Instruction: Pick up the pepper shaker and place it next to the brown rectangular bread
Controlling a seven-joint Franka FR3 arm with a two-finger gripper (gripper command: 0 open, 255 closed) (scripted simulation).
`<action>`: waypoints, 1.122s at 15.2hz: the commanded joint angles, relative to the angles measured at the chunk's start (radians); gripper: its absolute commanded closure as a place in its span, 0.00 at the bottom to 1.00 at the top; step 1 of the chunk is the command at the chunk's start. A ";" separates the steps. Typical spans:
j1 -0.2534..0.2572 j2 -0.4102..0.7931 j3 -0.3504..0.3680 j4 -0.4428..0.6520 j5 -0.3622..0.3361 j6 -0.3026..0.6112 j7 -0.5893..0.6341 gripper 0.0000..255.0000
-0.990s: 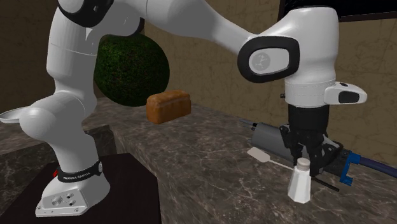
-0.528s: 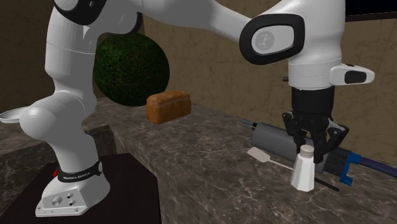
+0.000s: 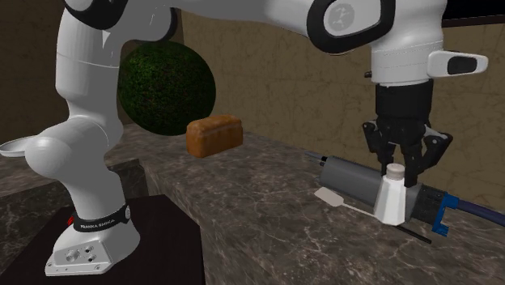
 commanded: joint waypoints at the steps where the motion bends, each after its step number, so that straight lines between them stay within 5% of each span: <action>1: -0.001 -0.004 -0.001 0.022 -0.003 -0.026 0.002 1.00; 17: -0.018 0.006 -0.008 0.252 -0.005 -0.245 0.013 1.00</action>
